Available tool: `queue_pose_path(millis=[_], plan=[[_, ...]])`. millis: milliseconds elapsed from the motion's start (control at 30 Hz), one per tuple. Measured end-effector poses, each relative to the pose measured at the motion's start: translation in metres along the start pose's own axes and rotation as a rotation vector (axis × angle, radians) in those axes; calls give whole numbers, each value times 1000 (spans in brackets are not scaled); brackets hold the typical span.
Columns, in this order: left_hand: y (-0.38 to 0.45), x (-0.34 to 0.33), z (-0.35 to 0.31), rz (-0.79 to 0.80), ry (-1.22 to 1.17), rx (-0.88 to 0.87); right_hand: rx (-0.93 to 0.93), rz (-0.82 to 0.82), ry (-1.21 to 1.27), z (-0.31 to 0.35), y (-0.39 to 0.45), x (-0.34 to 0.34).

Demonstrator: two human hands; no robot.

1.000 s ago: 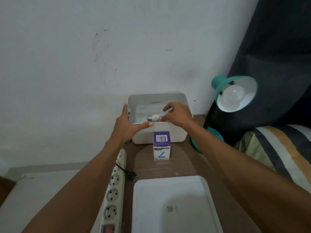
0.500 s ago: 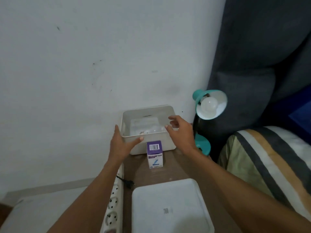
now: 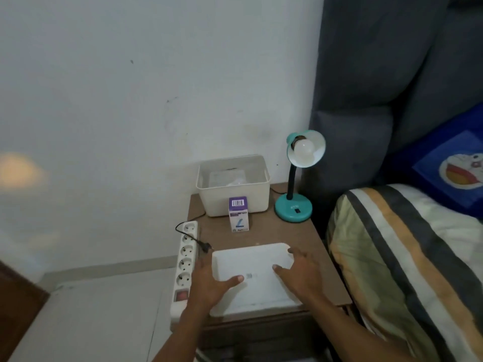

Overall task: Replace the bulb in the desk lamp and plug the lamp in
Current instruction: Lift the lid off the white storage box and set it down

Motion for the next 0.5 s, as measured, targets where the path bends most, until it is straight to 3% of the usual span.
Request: queue_pose_path(millis=[200, 500], plan=[[-36, -14, -3, 140, 284, 56, -66, 86, 15, -13, -28, -2], [-43, -5, 0, -2, 179, -67, -10, 64, 133, -19, -30, 13]])
Point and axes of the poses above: each hand's wrist, its own y-axis towards the middle knuckle, its own x-axis out of the back of the hand, z = x × y, the point moved 4 cm from there along y, towards the middle knuckle, and after that the axes turned 13 degrees about -z, right-handed, at the moved point
